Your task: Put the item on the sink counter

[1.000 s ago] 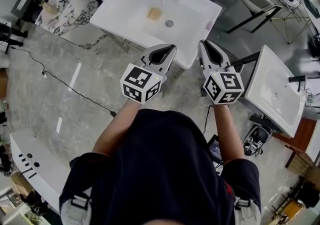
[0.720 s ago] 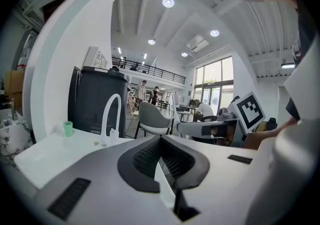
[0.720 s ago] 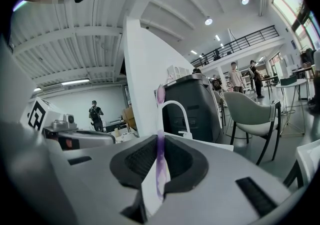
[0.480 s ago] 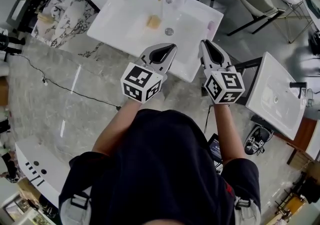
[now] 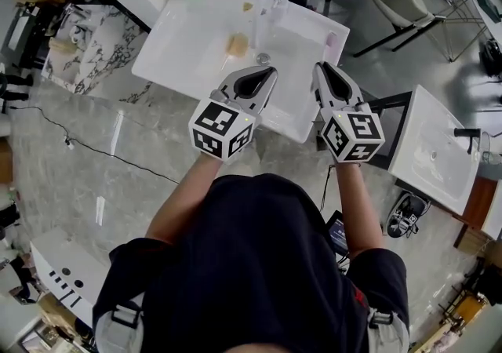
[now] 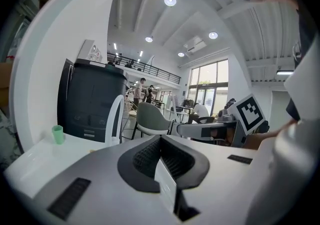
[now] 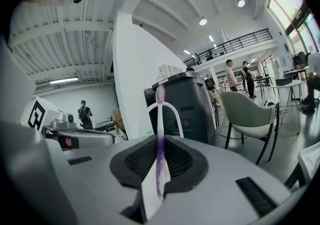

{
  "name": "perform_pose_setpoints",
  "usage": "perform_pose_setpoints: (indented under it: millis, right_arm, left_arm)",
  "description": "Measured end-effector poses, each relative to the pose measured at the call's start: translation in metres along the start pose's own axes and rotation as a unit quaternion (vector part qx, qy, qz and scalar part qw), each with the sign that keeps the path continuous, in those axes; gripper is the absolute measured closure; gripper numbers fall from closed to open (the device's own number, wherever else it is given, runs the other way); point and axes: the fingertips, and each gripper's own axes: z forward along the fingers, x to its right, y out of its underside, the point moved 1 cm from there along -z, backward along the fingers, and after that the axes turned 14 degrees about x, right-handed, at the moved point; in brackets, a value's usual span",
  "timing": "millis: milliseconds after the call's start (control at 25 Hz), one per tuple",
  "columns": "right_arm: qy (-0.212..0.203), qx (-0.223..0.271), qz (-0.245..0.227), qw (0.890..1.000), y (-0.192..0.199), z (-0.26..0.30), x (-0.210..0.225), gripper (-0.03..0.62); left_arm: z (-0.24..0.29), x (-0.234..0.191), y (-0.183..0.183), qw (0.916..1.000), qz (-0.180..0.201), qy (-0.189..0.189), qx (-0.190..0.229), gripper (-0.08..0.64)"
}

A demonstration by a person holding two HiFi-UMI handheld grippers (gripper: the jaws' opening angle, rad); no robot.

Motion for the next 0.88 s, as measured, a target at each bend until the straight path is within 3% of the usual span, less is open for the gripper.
perform_pose_setpoints:
  millis: [880]
  right_arm:
    - [0.049,-0.013,-0.019,0.999,0.006,0.050,-0.002,0.531]
  left_arm:
    - [0.027,-0.050,-0.001,0.9973,-0.025,0.068,-0.009,0.546]
